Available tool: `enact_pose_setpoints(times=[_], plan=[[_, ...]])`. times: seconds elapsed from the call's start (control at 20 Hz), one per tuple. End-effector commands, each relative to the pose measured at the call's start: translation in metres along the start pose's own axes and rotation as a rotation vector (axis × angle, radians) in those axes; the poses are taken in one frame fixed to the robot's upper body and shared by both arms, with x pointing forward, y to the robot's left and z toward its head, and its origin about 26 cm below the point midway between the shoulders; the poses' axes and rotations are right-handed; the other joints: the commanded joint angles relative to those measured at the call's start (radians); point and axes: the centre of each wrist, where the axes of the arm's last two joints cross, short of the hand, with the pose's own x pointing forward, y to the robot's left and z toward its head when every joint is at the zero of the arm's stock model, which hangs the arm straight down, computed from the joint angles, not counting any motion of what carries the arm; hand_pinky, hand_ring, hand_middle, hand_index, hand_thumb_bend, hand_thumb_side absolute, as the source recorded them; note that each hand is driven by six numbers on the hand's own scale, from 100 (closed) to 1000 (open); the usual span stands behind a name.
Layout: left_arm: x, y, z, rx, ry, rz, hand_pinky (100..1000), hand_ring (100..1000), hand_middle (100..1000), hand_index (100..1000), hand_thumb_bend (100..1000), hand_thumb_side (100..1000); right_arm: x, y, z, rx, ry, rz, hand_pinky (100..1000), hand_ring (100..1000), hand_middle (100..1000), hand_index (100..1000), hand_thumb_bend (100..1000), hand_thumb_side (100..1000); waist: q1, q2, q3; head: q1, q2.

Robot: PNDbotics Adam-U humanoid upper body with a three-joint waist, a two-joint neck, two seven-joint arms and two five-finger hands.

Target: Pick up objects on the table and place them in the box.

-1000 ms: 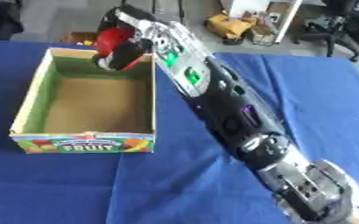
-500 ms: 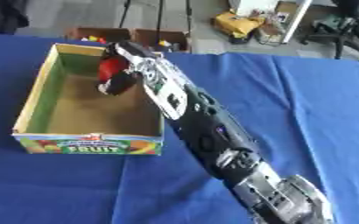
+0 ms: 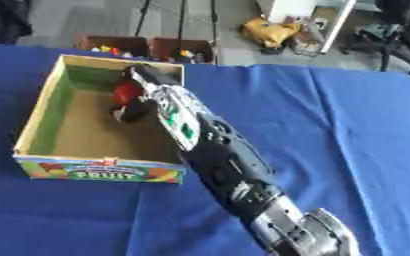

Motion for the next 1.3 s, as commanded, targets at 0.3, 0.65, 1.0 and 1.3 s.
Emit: enact_pose_setpoints(times=[0.3, 0.65, 1.0, 1.3], plan=[[0.005, 0.003, -0.006, 0.004, -0.026, -0.003, 777, 891, 755, 807, 100, 999, -0.005, 0.024, 0.0, 0.098, -0.003, 0.117, 548, 637, 653, 739, 192, 544, 0.013, -0.01, -0.002, 0.004, -0.007], [0.005, 0.003, -0.005, 0.005, -0.021, -0.009, 777, 891, 754, 807, 100, 999, -0.003, 0.007, 0.001, 0.13, -0.064, 0.055, 630, 708, 720, 811, 215, 823, 0.015, -0.012, -0.007, 0.024, 0.004], [0.004, 0.004, -0.004, 0.006, -0.015, -0.015, 779, 893, 754, 806, 100, 998, 0.004, -0.022, 0.005, 0.11, -0.161, -0.057, 769, 803, 823, 934, 359, 1000, 0.017, -0.017, -0.015, 0.039, 0.009], [0.003, 0.005, -0.003, 0.004, -0.011, -0.02, 780, 892, 753, 806, 100, 997, 0.01, -0.048, 0.012, 0.032, -0.22, -0.087, 807, 816, 841, 964, 411, 1000, 0.02, -0.021, -0.029, 0.04, 0.011]])
